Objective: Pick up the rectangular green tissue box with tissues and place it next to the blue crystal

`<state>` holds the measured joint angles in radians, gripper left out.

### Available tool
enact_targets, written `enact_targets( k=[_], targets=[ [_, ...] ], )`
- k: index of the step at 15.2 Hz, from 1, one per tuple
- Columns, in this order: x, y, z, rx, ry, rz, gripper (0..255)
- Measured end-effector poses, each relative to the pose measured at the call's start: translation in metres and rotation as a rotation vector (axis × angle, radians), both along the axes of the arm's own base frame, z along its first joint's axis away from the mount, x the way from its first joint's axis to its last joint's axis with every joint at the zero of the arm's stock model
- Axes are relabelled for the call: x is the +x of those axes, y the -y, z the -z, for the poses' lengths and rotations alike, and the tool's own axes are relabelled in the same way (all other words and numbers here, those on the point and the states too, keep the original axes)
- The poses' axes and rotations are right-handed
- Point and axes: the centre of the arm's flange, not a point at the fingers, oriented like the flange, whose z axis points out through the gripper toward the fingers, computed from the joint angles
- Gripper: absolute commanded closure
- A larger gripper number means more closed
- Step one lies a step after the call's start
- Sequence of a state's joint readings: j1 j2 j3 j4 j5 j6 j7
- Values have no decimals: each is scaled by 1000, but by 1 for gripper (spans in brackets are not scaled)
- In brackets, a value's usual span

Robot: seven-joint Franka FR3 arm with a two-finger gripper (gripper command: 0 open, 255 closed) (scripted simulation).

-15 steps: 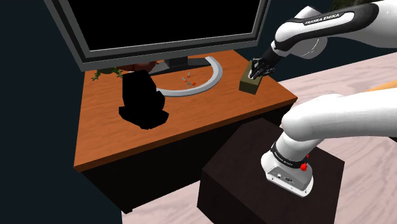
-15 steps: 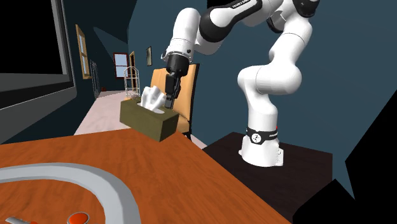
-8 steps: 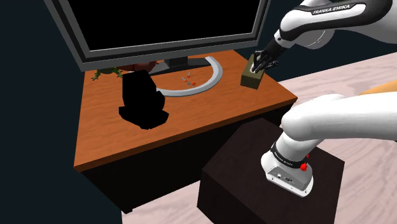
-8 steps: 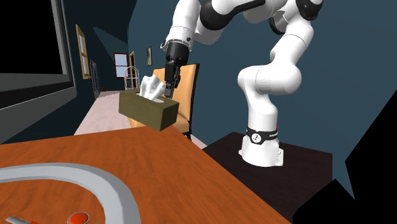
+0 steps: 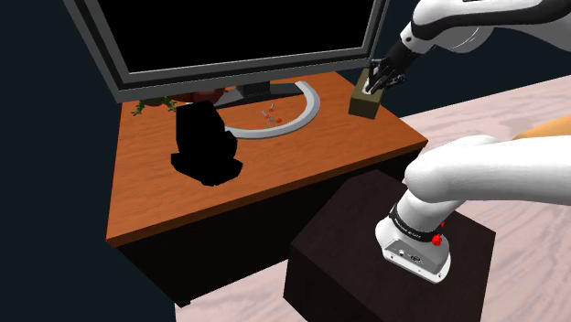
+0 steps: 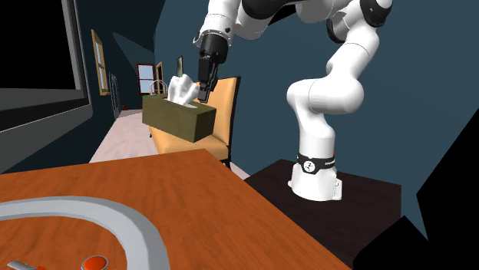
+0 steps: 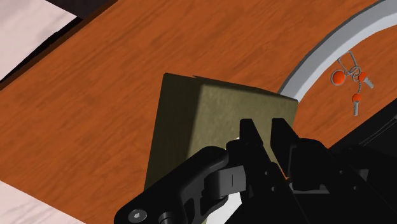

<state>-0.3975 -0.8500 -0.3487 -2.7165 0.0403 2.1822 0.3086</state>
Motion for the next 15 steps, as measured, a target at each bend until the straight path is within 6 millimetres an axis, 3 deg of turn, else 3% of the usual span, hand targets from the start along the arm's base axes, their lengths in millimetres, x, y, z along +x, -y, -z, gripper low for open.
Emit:
enact_targets(
  k=[15],
  targets=[
    [1, 0, -79, 0, 0, 0, 255]
  ],
)
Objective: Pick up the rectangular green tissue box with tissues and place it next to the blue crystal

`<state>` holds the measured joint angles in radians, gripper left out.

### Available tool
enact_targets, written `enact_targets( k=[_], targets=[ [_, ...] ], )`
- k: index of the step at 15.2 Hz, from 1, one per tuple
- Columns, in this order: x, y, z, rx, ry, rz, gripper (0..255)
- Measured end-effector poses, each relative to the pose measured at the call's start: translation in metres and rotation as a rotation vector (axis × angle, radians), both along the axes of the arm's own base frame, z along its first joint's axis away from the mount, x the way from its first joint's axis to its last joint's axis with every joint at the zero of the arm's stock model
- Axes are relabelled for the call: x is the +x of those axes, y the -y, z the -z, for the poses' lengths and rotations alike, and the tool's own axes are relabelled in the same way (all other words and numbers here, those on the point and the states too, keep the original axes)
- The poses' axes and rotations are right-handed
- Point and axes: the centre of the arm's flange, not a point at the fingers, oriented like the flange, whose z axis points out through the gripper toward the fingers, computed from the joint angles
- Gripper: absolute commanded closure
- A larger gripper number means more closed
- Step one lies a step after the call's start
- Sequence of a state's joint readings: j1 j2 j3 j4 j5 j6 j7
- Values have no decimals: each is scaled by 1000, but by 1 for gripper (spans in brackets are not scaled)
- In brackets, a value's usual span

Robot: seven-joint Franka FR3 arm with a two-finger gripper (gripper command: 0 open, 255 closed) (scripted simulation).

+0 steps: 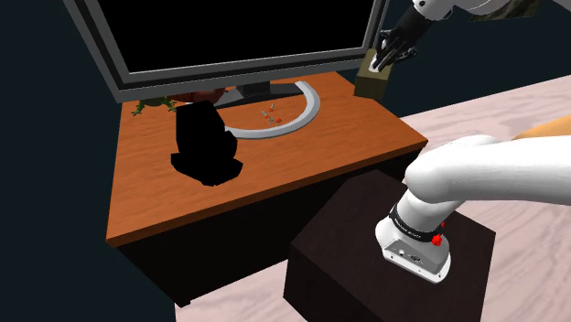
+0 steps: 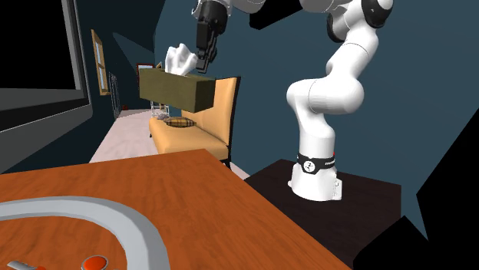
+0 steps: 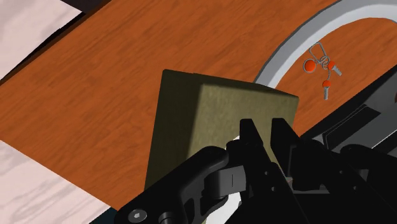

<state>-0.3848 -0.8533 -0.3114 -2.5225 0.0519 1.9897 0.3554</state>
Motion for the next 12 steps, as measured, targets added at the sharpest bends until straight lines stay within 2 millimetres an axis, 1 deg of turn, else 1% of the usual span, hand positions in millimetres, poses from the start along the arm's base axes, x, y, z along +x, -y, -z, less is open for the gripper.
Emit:
enact_targets(
  k=[12],
  targets=[
    [-1, -1, -64, 0, 0, 0, 255]
  ],
)
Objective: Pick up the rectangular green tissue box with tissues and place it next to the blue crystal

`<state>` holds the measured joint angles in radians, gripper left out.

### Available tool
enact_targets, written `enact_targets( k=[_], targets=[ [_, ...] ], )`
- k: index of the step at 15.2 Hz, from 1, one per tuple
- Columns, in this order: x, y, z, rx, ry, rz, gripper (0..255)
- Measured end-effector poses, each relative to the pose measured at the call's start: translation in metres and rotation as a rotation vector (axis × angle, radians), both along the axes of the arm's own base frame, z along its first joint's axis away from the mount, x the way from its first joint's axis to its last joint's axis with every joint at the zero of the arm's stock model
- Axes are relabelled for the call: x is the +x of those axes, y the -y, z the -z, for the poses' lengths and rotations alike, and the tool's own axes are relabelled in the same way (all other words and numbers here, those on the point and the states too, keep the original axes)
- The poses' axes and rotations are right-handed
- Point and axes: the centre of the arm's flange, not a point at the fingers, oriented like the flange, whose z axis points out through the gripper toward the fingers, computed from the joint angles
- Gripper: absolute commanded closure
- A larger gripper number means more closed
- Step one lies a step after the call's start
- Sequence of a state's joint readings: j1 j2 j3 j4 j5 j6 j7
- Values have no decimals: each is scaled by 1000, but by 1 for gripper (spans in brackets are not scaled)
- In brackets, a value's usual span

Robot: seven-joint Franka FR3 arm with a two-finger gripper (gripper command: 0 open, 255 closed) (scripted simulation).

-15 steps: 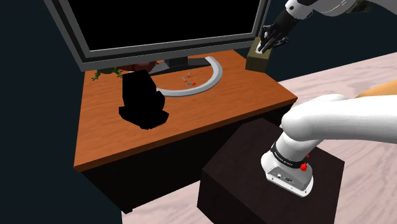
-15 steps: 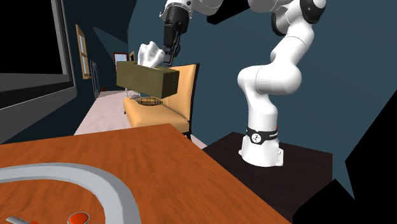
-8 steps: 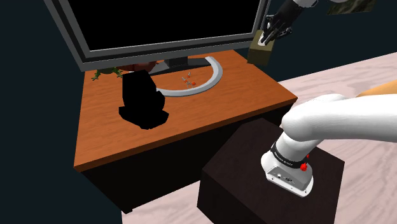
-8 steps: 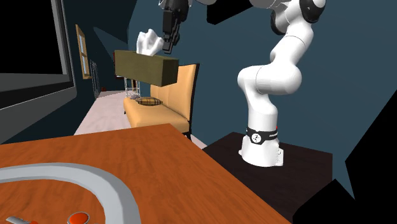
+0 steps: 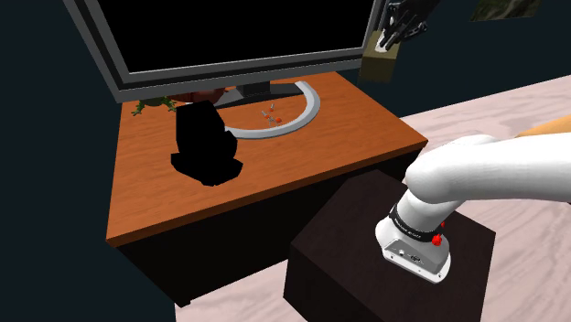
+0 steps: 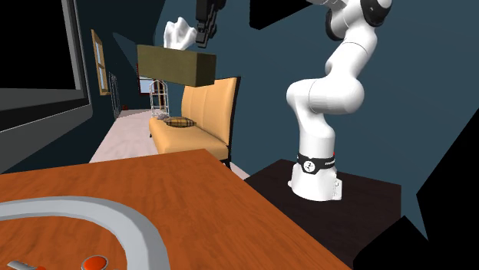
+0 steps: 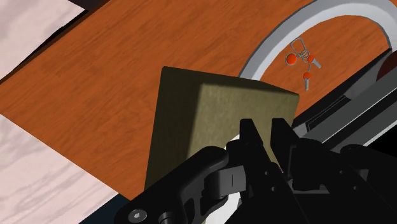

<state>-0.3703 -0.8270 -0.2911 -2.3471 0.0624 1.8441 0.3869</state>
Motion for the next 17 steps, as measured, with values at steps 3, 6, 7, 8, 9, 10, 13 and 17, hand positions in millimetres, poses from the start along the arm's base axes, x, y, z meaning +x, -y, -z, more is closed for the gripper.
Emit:
enact_targets(
  k=[3, 6, 7, 8, 9, 10, 13, 17],
  targets=[
    [0, 1, -15, 0, 0, 0, 255],
    [0, 0, -32, 0, 0, 0, 255],
    [1, 0, -36, 0, 0, 0, 255],
    [0, 0, -42, 0, 0, 0, 255],
    [0, 0, -46, 0, 0, 0, 255],
    [0, 1, -52, 0, 0, 0, 255],
    [2, 0, -68, 0, 0, 0, 255],
    [0, 1, -89, 0, 0, 0, 255]
  ],
)
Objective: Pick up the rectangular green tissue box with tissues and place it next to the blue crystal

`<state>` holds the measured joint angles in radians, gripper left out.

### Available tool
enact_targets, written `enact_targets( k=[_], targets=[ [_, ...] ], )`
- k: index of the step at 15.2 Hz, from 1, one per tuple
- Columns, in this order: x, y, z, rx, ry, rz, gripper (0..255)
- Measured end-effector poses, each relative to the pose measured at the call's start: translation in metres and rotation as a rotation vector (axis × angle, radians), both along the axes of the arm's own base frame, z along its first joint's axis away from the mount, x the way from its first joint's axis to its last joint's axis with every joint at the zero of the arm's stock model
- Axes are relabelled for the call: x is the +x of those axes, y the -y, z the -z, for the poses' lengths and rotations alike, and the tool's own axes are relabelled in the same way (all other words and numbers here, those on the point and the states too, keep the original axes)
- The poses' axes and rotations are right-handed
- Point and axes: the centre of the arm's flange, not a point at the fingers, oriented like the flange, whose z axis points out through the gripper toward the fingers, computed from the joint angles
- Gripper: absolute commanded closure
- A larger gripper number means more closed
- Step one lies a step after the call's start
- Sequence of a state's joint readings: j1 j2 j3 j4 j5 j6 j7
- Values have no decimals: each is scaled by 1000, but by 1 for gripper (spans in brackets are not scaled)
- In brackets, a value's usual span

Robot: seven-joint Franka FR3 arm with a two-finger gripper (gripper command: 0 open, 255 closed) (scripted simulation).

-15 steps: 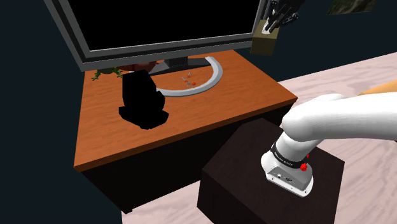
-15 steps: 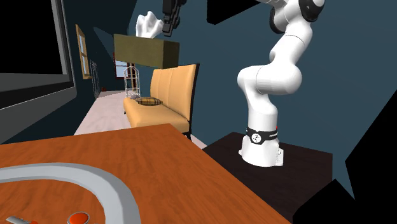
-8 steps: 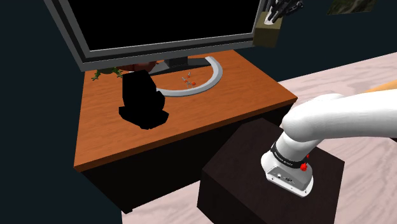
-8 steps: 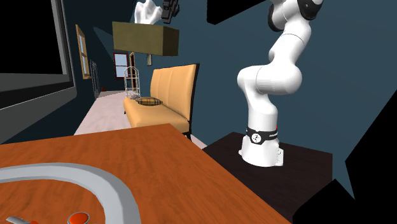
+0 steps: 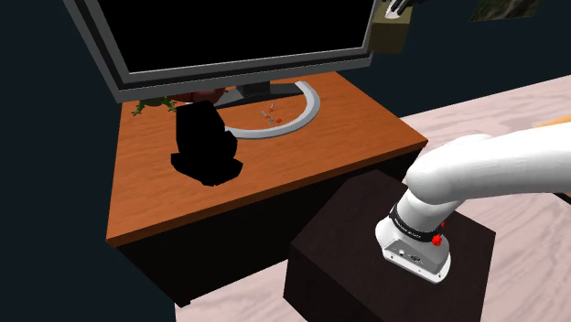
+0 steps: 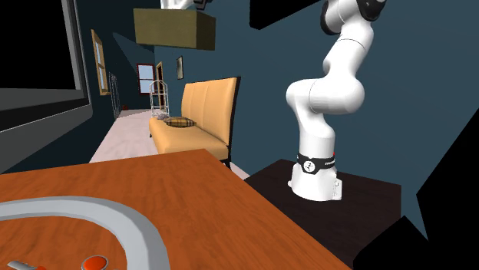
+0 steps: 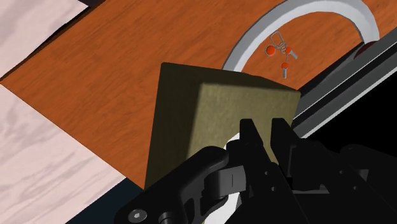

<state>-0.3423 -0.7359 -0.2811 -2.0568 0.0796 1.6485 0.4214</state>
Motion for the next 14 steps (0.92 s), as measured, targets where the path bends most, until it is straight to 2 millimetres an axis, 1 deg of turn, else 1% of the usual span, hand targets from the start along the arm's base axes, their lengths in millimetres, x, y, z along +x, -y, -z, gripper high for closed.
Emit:
enact_targets(
  k=[3, 4, 7, 14],
  targets=[
    [0, 0, -14, 0, 0, 0, 255],
    [2, -6, -15, 0, 0, 0, 255],
    [10, -40, -15, 0, 0, -1, 255],
    [28, -129, -16, 0, 0, -1, 255]
  ],
)
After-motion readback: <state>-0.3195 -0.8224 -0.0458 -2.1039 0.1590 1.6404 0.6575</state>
